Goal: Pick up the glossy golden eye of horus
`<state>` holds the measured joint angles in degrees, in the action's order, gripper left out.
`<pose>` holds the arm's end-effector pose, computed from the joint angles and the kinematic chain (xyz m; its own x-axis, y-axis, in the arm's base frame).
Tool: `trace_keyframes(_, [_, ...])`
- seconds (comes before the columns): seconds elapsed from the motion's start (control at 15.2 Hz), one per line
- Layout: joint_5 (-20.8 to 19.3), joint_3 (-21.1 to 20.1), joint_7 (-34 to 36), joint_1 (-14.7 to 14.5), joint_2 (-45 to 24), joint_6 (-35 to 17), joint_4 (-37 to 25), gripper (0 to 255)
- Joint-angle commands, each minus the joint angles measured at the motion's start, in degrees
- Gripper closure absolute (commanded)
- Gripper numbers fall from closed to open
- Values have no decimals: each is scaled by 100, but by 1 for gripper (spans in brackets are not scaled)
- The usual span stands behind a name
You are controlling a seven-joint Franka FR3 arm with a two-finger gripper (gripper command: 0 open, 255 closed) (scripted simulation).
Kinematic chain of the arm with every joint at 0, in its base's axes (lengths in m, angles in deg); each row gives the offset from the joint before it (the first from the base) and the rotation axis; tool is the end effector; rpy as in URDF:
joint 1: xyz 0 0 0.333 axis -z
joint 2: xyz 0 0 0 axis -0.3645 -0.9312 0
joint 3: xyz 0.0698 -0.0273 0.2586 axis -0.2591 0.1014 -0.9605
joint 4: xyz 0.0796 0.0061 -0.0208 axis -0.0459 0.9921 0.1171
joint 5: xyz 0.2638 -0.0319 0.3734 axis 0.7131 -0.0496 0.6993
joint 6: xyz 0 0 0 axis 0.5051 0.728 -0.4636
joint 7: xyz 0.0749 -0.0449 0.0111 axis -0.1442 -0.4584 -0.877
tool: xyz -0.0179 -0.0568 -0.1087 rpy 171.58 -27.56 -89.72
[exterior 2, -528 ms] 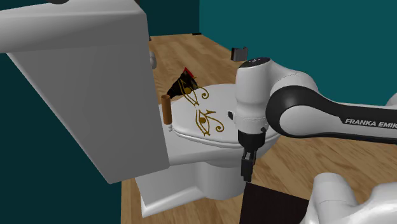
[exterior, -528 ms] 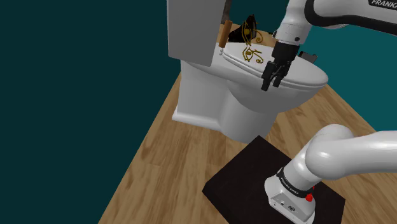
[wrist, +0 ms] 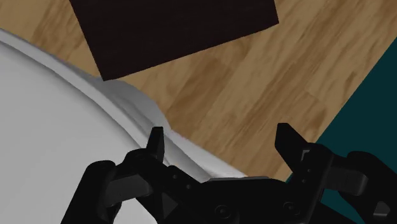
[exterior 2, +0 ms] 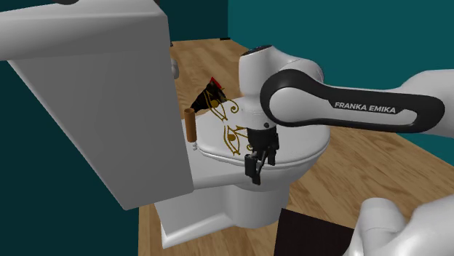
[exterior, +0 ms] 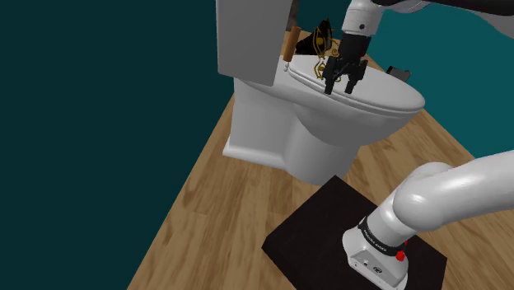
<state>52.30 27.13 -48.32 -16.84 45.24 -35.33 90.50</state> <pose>0.4559 -0.0500 0.5377 0.9396 -0.2843 -0.1905 -0.2944 -0.9553 -0.0266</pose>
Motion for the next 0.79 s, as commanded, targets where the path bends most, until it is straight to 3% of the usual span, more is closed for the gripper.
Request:
trace_keyframes(0.0, [3,-2,328,104,-499,105,-527,0])
trace_keyframes(0.73, [20,331,1746,603,-3117,1291,-3955,0])
